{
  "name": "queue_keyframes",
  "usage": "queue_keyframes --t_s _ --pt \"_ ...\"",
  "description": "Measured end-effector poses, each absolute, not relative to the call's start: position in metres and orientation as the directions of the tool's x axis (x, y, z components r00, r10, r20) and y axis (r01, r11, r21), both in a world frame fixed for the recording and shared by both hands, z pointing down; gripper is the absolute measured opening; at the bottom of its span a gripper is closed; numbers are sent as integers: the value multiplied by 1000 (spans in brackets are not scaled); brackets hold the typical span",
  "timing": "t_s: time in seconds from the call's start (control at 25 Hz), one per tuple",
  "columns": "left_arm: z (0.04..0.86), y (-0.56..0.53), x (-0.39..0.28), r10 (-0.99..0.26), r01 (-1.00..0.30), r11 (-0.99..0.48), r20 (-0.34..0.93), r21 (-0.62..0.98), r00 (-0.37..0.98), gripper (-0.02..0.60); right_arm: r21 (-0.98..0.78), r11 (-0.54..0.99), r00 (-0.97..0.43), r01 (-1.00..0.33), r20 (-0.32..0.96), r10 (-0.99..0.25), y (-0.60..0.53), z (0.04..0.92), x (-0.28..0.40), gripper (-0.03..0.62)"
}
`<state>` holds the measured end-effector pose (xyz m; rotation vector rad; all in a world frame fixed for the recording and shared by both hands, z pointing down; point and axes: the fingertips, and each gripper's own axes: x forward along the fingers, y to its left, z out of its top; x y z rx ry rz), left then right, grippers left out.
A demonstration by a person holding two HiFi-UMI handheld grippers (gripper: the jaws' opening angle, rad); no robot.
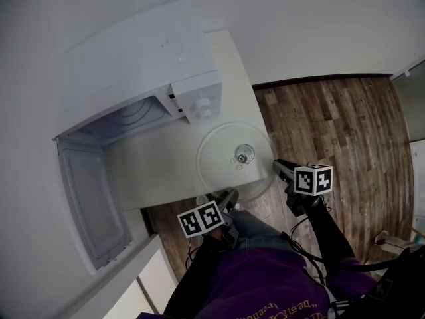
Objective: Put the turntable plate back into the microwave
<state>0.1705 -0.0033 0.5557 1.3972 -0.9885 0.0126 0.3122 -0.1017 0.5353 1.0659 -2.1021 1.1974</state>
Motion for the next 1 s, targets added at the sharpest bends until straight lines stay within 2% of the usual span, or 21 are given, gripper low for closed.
queue_keyframes --t_s 0.2,0.36,0.68,1.0 --pt "545 1 168 -583 -499 213 519 840 625 117 -475 304 -564 -825 720 -404 -95 536 313 60" --pt "522 -3 162 -646 -492 113 440 863 623 91 -505 292 -583 -812 691 -427 -95 526 311 60" --pt "497 6 141 -714 -459 26 338 888 613 83 -540 302 -618 -786 667 -415 -82 519 292 60" --pt "469 23 97 -824 -440 17 262 898 503 78 -558 407 -689 -723 624 -368 -77 500 239 60"
